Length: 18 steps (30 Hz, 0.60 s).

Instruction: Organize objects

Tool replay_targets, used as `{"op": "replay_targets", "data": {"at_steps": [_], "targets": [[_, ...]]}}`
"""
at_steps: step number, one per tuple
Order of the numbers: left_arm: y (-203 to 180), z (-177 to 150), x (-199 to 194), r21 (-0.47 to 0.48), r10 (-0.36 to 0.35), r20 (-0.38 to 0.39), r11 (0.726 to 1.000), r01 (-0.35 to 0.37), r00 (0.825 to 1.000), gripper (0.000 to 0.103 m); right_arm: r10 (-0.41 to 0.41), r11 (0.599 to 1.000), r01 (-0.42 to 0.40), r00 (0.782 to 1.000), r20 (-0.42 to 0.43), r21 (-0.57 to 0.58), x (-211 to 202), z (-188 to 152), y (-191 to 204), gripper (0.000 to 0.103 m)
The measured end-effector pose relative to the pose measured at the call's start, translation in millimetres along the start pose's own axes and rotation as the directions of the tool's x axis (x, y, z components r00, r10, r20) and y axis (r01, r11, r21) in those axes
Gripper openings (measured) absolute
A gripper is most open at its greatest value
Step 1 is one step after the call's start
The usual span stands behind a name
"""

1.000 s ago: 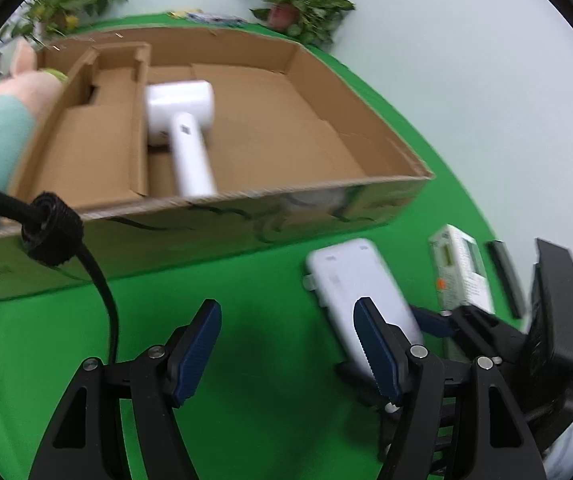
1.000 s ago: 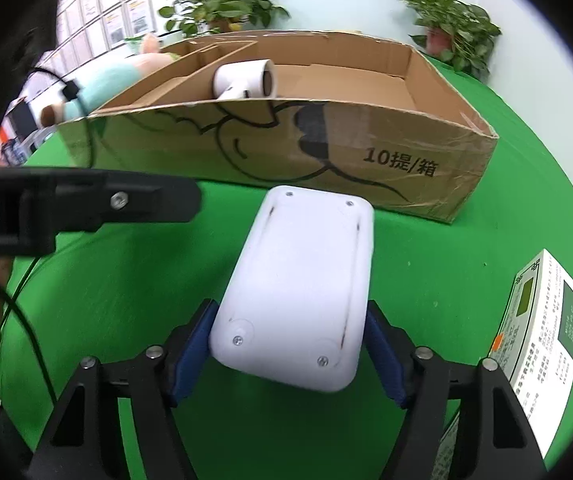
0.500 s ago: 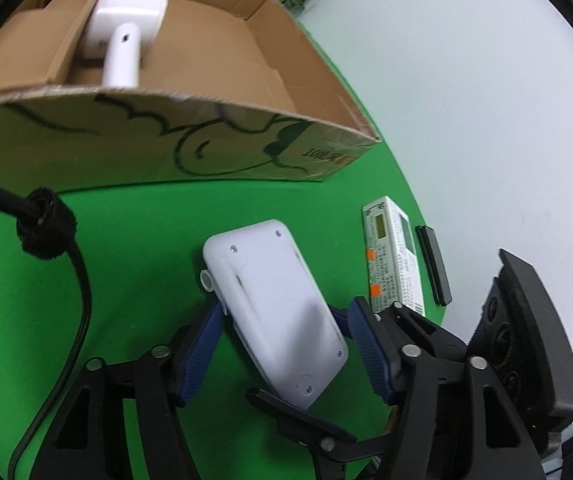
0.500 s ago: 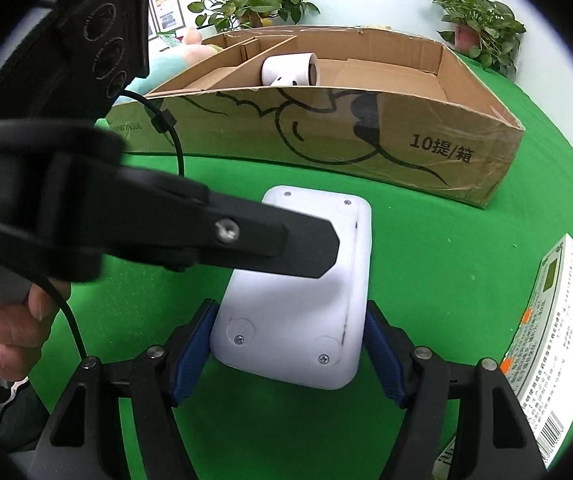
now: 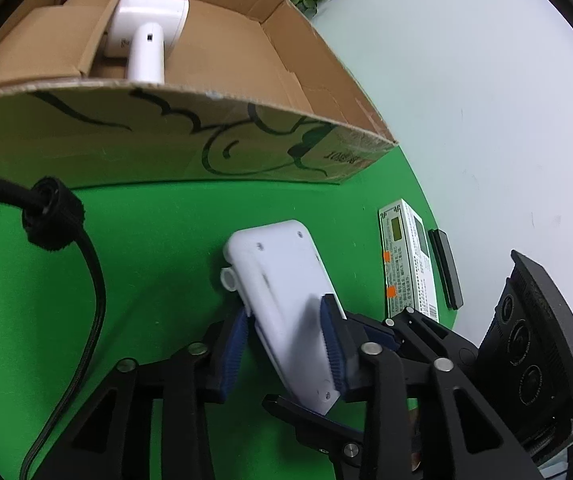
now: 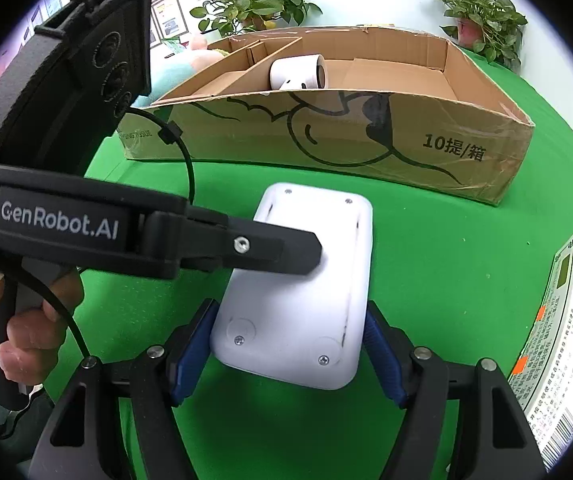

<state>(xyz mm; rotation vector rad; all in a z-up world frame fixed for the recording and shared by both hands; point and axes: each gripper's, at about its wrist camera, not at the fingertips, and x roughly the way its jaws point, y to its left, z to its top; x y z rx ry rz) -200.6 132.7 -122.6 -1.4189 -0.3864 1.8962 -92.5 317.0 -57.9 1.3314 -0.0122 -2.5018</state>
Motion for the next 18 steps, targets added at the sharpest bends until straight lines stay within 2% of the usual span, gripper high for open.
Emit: {"op": "replay_targets", "data": {"at_steps": [7,18], "targets": [[-20,4,-20,0.045,-0.056,0.057,0.998,0.054,0.997,0.019,0.01,1.0,-0.01,0.999,0.048,0.012,-13,6,3,0.07],[-64,11,-60,0.125,-0.055,0.17,0.992,0.034,0.984,0.018,-0.009,1.0,0.008,0.983,0.185,0.002,-50,30,9,0.07]]}}
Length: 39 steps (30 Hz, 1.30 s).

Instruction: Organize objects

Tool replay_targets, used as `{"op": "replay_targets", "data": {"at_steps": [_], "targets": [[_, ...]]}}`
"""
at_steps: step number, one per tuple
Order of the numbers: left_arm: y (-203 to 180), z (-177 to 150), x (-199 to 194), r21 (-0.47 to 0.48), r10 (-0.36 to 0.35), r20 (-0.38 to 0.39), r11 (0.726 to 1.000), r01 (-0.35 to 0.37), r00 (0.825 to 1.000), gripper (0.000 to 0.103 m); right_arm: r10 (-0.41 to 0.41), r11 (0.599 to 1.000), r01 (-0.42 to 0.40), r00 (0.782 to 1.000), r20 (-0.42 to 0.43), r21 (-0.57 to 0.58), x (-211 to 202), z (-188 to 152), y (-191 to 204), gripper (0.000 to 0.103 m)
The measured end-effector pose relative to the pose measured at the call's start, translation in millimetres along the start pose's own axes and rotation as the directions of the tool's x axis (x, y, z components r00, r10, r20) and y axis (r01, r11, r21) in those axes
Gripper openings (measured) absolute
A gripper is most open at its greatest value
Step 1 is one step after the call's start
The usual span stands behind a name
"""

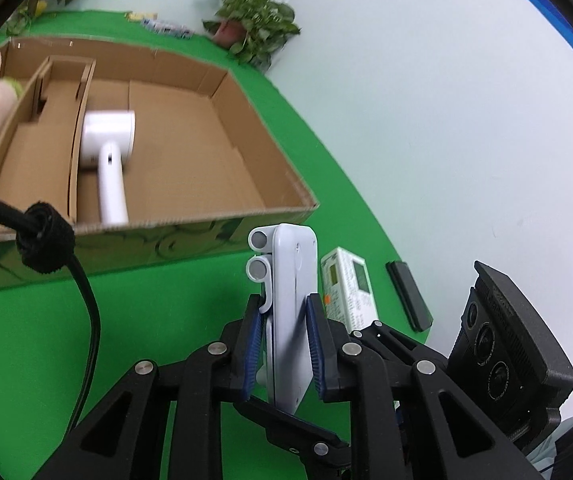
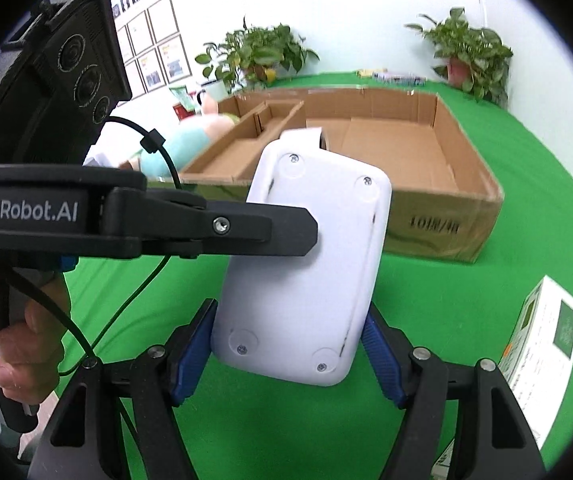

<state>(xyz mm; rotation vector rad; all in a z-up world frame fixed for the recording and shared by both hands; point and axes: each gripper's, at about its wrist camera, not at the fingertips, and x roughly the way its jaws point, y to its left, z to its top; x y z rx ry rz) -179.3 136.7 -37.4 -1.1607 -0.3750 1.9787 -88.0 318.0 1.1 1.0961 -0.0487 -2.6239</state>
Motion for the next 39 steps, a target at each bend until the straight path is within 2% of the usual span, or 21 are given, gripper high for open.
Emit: {"op": "replay_targets", "data": {"at_steps": [11,19,30,39], "targets": [[-32,43,-41,0.09,0.004,0.065,0.996,-0.01,0.998,0.016,-0.034,0.999,0.037,0.994,0.105,-0.024,-12,39,-7,0.07],[-56,72,-52,0.14,0.032,0.095,0.989,-0.045,0.995,0.016,-0.026,0.999,0.03,0.988,0.155,-0.028,-16,59,-16,0.069],[-57,112,-38,0.14,0.068,0.107,0.987,-0.083,0.992,0.015,0.004,0.999,0.003,0.99,0.139,-0.053,3,86,-32,0.069],[-26,130,-14,0.1,0.093,0.081,0.99,-0.101,0.992,0.015,0.037,0.997,-0.031,0.996,0.081,-0.065,31,95,-47,0.069]]}}
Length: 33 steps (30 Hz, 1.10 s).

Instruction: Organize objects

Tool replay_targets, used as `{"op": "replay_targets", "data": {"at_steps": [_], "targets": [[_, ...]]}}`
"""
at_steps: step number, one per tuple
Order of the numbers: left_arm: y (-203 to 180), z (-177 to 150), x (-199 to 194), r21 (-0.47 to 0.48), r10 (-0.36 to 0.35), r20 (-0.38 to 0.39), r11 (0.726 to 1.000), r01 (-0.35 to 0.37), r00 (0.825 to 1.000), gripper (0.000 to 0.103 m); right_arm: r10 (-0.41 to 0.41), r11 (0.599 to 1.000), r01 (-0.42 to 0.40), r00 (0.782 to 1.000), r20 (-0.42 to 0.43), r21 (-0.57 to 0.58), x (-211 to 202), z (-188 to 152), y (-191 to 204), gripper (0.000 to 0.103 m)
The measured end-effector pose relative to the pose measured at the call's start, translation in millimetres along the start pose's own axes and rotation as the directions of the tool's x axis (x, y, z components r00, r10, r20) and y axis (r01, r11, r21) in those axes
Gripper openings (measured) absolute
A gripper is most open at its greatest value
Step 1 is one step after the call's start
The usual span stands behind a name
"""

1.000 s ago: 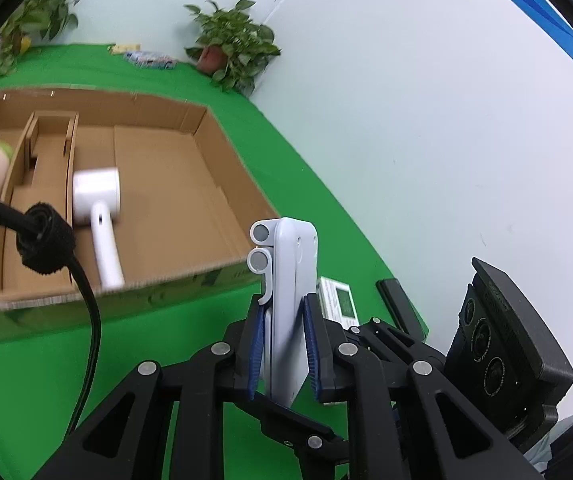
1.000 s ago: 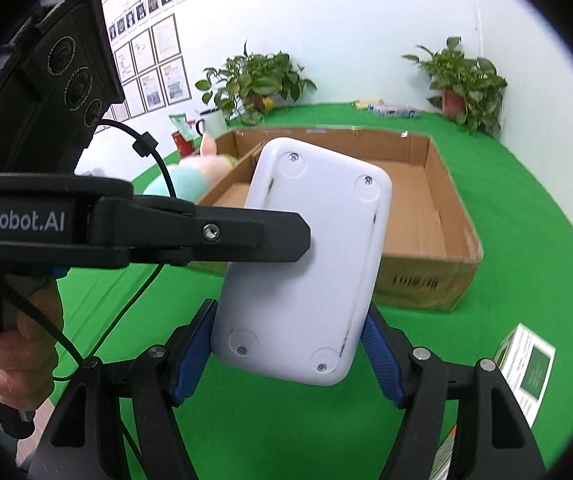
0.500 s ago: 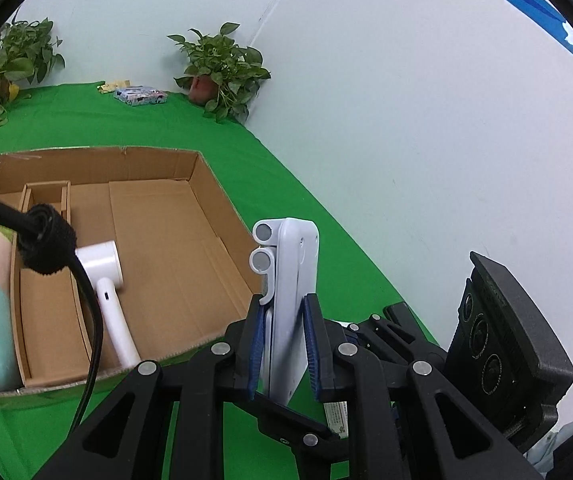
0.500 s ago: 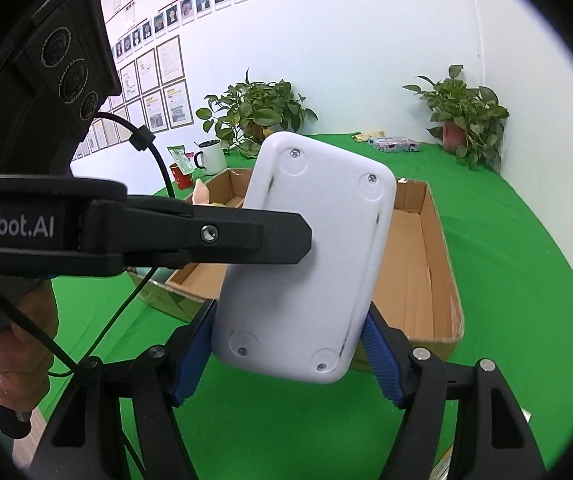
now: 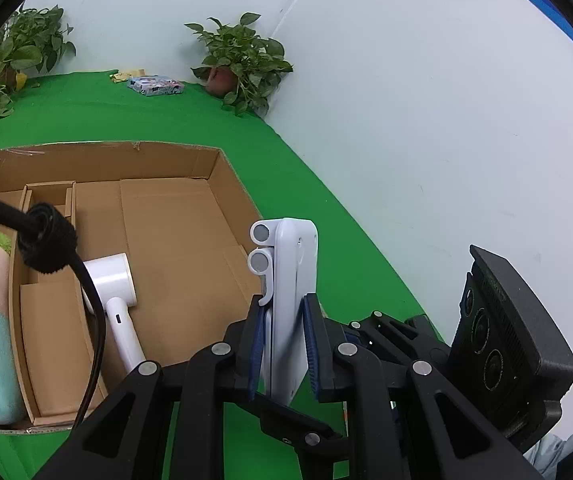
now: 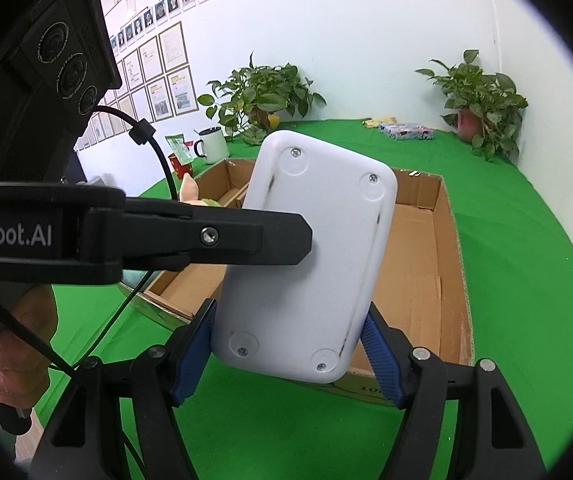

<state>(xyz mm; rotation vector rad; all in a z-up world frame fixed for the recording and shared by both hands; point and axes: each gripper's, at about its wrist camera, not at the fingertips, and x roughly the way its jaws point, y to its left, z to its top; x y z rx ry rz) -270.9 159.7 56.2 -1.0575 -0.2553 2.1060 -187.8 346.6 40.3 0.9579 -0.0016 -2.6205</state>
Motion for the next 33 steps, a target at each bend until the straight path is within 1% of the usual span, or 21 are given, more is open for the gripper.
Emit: {"op": "replay_targets", "data": {"at_steps": [6,11,15,17,20,24,32,33], "targets": [[18,6,19,-0.03,0.018,-0.019,0.999,-0.018,1.0,0.015,0.029,1.0,-0.029,0.999,-0.046,0.002,17,1,-9,0.069],[36,12,42,-0.064,0.025,-0.062,0.998,-0.029,0.998,0.015,0.052,0.998,-0.049,0.994,-0.101,0.027,32,0,-15,0.069],[58,18,66,-0.125,0.01,-0.105,0.992,-0.023,0.994,0.015,0.072,0.996,-0.062,0.98,-0.184,0.062,51,3,-24,0.069],[69,21,76,-0.148,0.005,-0.13,0.989,-0.025,0.991,0.015,0.085,0.995,-0.07,0.974,-0.211,0.076,58,4,-26,0.069],[83,25,90,-0.177,0.009,-0.165,0.983,-0.038,0.986,0.015,0.126,0.988,-0.097,0.958,-0.259,0.12,70,6,-32,0.069],[102,24,105,-0.247,-0.024,-0.204,0.969,-0.027,0.979,0.014,0.15,0.984,-0.107,0.929,-0.337,0.143,86,6,-38,0.069],[117,12,125,-0.288,-0.019,-0.257,0.956,-0.058,0.966,0.014,0.196,0.977,-0.133,0.871,-0.451,0.168,107,0,-45,0.069],[119,10,126,-0.292,-0.017,-0.265,0.954,-0.063,0.964,0.014,0.21,0.974,-0.142,0.86,-0.466,0.178,109,-4,-46,0.069]]}}
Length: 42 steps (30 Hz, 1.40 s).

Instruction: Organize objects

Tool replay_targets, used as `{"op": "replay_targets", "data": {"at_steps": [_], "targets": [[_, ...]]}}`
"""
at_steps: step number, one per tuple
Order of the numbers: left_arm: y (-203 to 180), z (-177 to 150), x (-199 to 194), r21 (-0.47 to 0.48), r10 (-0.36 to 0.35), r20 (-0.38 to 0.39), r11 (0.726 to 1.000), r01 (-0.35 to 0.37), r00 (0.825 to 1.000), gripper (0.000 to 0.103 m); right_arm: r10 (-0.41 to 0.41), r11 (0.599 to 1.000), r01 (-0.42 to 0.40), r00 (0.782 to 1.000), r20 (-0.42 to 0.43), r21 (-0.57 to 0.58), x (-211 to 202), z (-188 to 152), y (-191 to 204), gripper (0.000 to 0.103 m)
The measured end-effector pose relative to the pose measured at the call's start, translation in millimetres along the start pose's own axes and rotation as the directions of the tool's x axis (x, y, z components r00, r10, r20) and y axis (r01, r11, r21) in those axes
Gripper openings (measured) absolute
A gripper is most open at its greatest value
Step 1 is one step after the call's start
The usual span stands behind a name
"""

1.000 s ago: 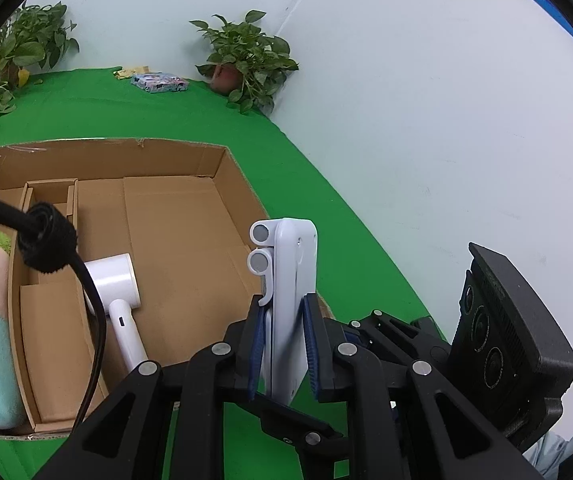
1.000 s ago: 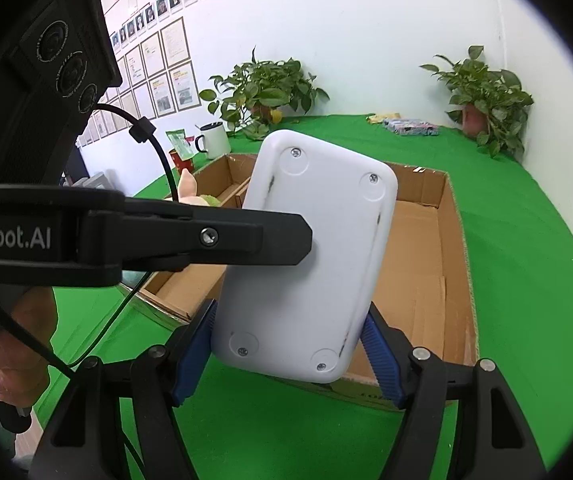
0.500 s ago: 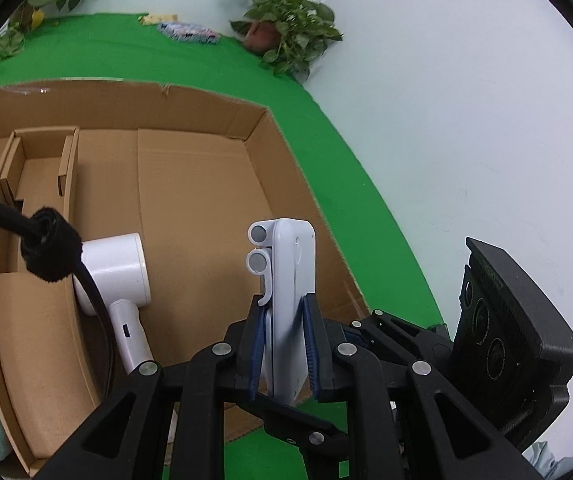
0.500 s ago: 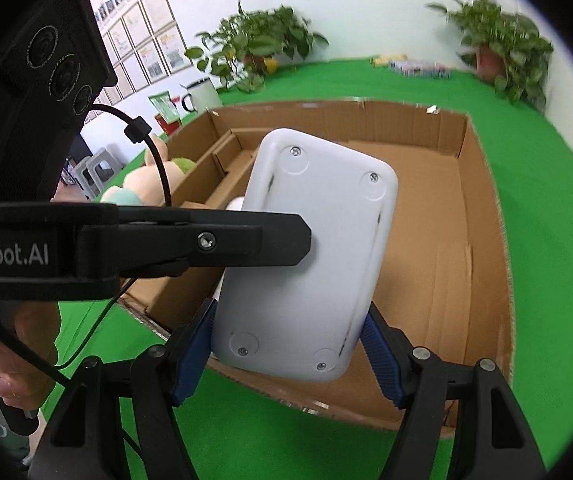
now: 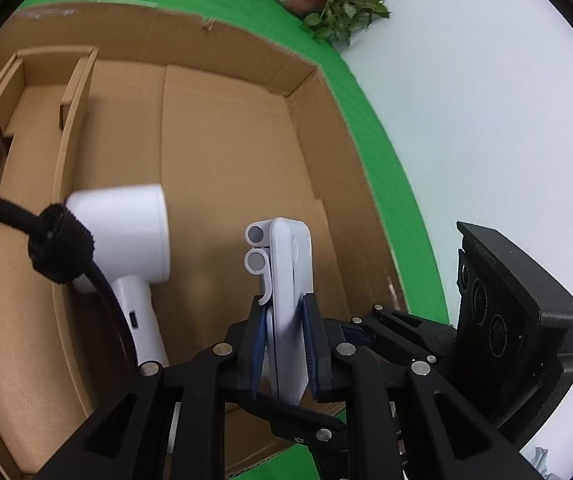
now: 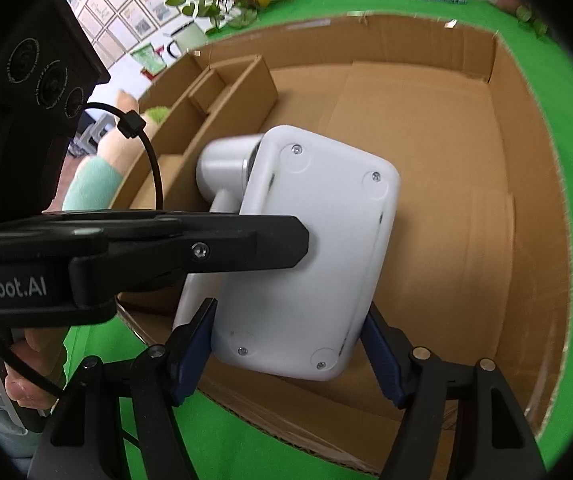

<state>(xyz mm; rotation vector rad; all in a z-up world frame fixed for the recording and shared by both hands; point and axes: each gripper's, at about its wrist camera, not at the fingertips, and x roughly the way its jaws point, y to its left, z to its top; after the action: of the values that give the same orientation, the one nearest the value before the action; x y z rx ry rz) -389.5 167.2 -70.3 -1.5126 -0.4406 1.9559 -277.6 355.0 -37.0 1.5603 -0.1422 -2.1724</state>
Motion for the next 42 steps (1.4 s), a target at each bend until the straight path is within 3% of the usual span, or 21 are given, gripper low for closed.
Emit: {"op": "replay_targets", "data": {"at_steps": [6,10,18,27,37,39,40,41,42], "targets": [[14,-4,10,-0.049,0.033,-0.033,0.998,-0.035,0.999,0.015,0.039,0.999,-0.038,0.998,-0.059,0.021,14,-2,-2,0.069],[14,-6,5,-0.051,0.118,0.001,0.992,-0.117,0.993,0.015,0.048,0.999,-0.047,0.996,-0.07,0.016,16,-1,0,0.066],[15,-11,-7,-0.045,0.162,0.02,0.986,-0.161,0.987,0.015,0.044,0.999,-0.042,0.996,-0.075,0.025,15,-2,1,0.067],[15,-31,-47,-0.019,0.185,0.081,0.983,-0.184,0.979,0.015,-0.018,1.0,0.018,0.998,-0.06,0.003,9,1,3,0.069],[24,-42,-64,-0.018,0.215,0.12,0.977,-0.214,0.969,0.015,-0.08,0.997,0.08,0.996,-0.047,-0.01,14,2,6,0.068],[19,-46,-73,-0.004,0.236,0.179,0.971,-0.239,0.955,0.015,-0.184,0.983,0.184,0.983,0.0,-0.024,3,0,9,0.069],[13,-49,-80,0.015,0.253,0.227,0.965,-0.263,0.94,0.015,-0.23,0.973,0.23,0.973,0.033,-0.024,-4,-1,10,0.075],[7,-53,-87,0.031,0.267,0.268,0.958,-0.285,0.926,0.017,-0.286,0.958,0.288,0.955,0.084,-0.008,-17,-5,12,0.09],[2,-57,-94,0.046,0.282,0.311,0.949,-0.311,0.908,0.024,-0.31,0.95,0.311,0.944,0.114,0.007,-24,-7,13,0.096]]}}
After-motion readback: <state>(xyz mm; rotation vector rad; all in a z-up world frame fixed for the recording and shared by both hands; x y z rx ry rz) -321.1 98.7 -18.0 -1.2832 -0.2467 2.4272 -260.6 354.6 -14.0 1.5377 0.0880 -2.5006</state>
